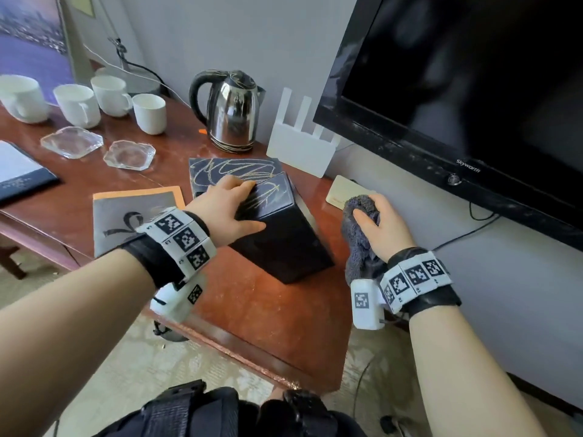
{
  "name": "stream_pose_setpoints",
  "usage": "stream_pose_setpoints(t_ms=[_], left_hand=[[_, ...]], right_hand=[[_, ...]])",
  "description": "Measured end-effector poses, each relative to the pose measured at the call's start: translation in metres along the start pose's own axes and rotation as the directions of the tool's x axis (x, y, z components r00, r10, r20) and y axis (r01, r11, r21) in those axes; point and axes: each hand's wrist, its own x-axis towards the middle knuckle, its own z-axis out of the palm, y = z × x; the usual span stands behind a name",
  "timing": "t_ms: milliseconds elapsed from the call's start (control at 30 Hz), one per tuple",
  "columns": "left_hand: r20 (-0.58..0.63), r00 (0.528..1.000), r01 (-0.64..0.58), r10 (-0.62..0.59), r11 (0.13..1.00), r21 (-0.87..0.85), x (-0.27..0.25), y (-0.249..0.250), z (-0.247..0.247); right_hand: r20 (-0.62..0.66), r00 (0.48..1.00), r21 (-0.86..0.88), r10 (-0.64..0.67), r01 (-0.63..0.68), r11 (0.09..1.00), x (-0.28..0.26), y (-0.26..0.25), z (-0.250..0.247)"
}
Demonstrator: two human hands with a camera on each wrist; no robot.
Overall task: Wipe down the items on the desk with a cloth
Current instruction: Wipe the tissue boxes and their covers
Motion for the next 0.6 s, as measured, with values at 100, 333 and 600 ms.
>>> stream_pose_setpoints(t_ms=[100,333,600], left_hand=[[0.018,1.0,-0.022,0.021,0.994,0.104,0.002,0.011,-0.021],[0.016,0.998,-0.061,0.059,0.987,0.15,0.005,0.027,-0.025],[0.042,0.985,-0.169,0.166,0.979,0.113,0.019,0.043,0.0]], right_hand=[[-0.012,0.998,0.018,-0.061,0.061,0.998,0.004,-0.013,-0.004],[-0.08,0.979,0.065,-0.189,0.194,0.979,0.011,-0.062,-0.014],[0.073,0.966,-0.308,-0.249,0.259,0.916,0.038,-0.072,0.013]])
